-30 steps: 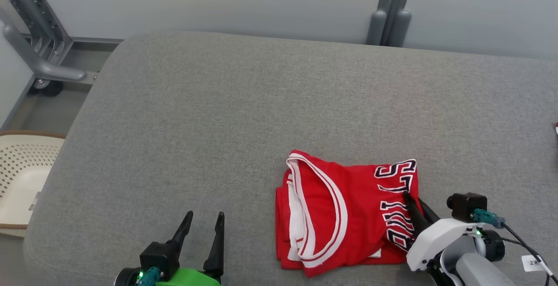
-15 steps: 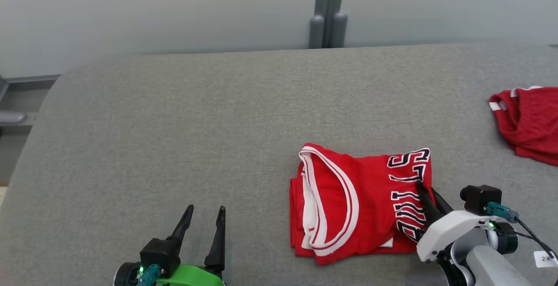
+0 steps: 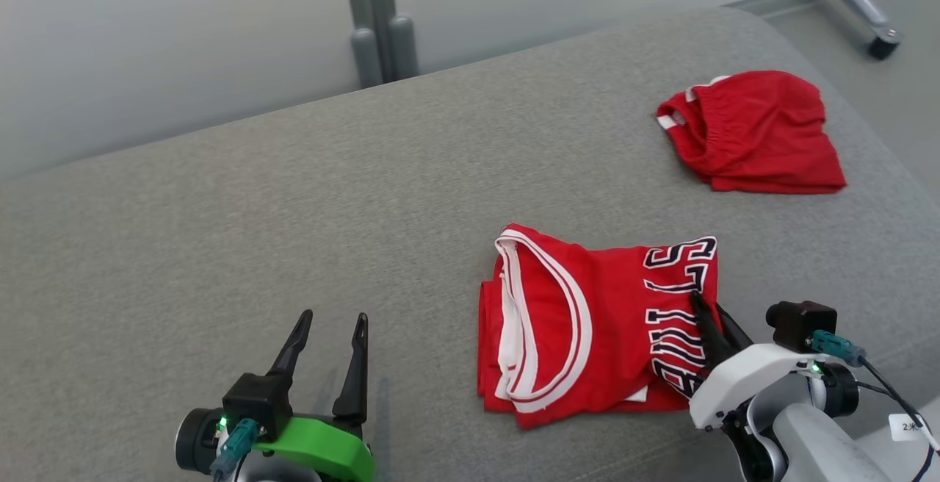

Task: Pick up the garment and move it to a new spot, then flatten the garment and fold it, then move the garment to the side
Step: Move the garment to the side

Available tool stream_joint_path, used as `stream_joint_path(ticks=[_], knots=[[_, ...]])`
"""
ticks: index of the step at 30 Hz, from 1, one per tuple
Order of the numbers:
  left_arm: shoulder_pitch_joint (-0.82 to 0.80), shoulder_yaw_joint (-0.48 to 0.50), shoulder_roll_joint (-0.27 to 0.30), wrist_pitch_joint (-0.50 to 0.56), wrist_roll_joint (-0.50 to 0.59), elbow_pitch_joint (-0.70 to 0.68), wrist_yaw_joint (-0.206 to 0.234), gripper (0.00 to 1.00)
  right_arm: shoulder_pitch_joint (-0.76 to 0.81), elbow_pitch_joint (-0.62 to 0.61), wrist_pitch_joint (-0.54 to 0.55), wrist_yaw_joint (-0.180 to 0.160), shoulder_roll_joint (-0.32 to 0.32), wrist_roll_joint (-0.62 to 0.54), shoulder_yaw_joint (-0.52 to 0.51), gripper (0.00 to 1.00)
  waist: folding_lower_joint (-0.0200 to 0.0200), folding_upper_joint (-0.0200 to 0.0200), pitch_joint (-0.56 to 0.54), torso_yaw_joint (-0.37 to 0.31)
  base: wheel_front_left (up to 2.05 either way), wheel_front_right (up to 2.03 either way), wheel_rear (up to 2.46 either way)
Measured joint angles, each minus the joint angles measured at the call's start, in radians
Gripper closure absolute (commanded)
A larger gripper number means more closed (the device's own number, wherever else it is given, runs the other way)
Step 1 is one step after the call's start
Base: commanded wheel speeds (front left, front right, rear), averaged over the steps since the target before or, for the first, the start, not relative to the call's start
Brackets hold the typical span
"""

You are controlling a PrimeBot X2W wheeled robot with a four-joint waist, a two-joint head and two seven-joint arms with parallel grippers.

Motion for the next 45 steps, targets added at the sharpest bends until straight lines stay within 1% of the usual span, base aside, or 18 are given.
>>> stream_joint_path(ticks=[7,13,16,22,28,32,34,36,40,45], knots=[[-0.019,0.027,0.0,0.0,0.032,-0.003,-0.011,0.0,-0.004,-0.016,0.0,0.0,0.02,0.005,0.02,1.0,0.0,0.0,0.02,-0.138,0.0,0.0,0.0],[-0.047,0.023,-0.001,0.0,0.048,0.003,-0.028,0.0,-0.006,-0.039,0.0,0.0,0.035,0.009,0.016,1.0,0.0,0.0,0.046,-0.237,0.0,0.0,0.0],[-0.075,0.015,-0.002,0.0,0.048,0.011,-0.037,0.0,-0.003,-0.055,0.0,0.0,0.036,0.009,0.002,1.0,0.0,0.0,0.069,-0.268,0.0,0.0,0.0],[-0.116,0.01,-0.002,0.0,0.068,0.004,-0.047,0.0,-0.003,-0.074,0.0,0.0,0.055,-0.007,-0.005,1.0,0.0,0.0,0.127,-0.297,0.0,0.0,0.0],[-0.124,0.013,-0.002,0.0,0.093,-0.022,-0.053,0.0,-0.056,-0.086,0.0,0.0,0.061,-0.053,0.038,1.0,0.0,0.0,0.175,-0.299,0.0,0.0,0.0],[-0.131,0.015,-0.002,0.0,0.104,-0.024,-0.054,0.0,-0.113,-0.1,0.0,0.0,0.057,-0.069,0.043,1.0,0.0,0.0,0.204,-0.288,0.0,0.0,0.0],[-0.143,0.012,-0.002,0.0,0.114,-0.026,-0.056,0.0,-0.167,-0.107,0.0,0.0,0.045,-0.082,0.042,1.0,0.0,0.0,0.223,-0.275,0.0,0.0,0.0],[-0.158,0.007,-0.002,0.0,0.123,-0.028,-0.059,0.0,-0.224,-0.108,0.0,0.0,0.024,-0.098,0.046,1.0,0.0,0.0,0.242,-0.258,0.0,0.0,0.0],[-0.19,-0.011,-0.002,0.0,0.15,-0.053,-0.063,0.0,-0.331,-0.1,0.0,0.0,-0.043,-0.132,0.043,1.0,0.0,0.0,0.275,-0.21,0.0,0.0,0.0],[-0.196,-0.046,-0.001,0.0,0.168,-0.086,-0.065,0.0,-0.449,-0.04,0.0,0.0,-0.118,-0.155,-0.017,1.0,0.0,0.0,0.313,-0.142,0.0,0.0,0.0]])
